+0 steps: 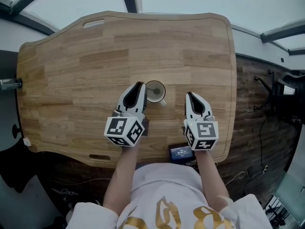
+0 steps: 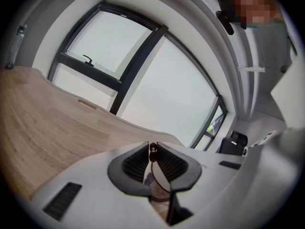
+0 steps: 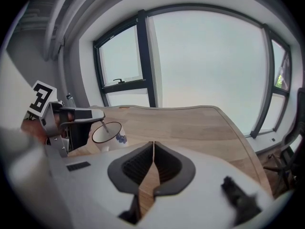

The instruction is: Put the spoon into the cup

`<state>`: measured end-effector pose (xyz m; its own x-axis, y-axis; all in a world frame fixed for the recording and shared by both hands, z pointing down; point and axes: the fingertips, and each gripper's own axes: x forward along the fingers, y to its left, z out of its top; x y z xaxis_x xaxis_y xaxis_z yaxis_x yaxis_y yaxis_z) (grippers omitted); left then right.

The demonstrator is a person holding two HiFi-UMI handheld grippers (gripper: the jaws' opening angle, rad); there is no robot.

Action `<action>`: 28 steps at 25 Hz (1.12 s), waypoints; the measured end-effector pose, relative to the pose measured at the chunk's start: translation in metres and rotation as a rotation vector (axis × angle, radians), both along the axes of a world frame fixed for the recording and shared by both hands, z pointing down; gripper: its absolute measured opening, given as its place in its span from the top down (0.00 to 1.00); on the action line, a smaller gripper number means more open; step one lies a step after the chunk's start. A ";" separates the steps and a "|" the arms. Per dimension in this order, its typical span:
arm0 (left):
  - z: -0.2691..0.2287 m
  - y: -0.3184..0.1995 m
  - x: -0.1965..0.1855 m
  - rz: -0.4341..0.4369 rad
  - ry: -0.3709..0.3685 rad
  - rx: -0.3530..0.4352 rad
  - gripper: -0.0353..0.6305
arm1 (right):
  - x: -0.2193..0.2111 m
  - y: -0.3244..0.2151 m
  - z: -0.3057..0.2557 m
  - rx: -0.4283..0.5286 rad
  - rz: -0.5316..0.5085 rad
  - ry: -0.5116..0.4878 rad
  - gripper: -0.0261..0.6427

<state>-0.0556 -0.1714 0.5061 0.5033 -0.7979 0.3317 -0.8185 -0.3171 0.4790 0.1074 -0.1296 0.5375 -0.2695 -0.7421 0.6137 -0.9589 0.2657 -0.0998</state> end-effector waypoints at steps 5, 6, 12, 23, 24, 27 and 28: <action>0.000 -0.001 0.000 0.001 0.007 -0.009 0.86 | -0.002 -0.003 -0.005 0.013 -0.009 -0.006 0.91; 0.000 0.000 -0.001 0.000 0.001 -0.010 0.86 | -0.002 -0.002 -0.006 0.016 -0.008 -0.006 0.91; -0.008 0.004 -0.005 -0.007 -0.022 0.004 0.86 | -0.005 0.000 -0.018 0.042 -0.009 -0.006 0.91; -0.043 0.016 -0.014 -0.014 -0.044 0.080 0.82 | -0.013 0.010 -0.059 0.127 -0.006 -0.016 0.91; -0.047 0.018 -0.014 -0.010 -0.045 0.090 0.82 | -0.015 0.012 -0.063 0.134 -0.006 -0.022 0.91; -0.061 0.026 -0.014 0.005 -0.065 0.119 0.82 | -0.019 0.018 -0.075 0.159 -0.011 -0.025 0.91; -0.065 0.028 -0.014 0.009 -0.077 0.130 0.82 | -0.020 0.020 -0.080 0.169 -0.013 -0.025 0.91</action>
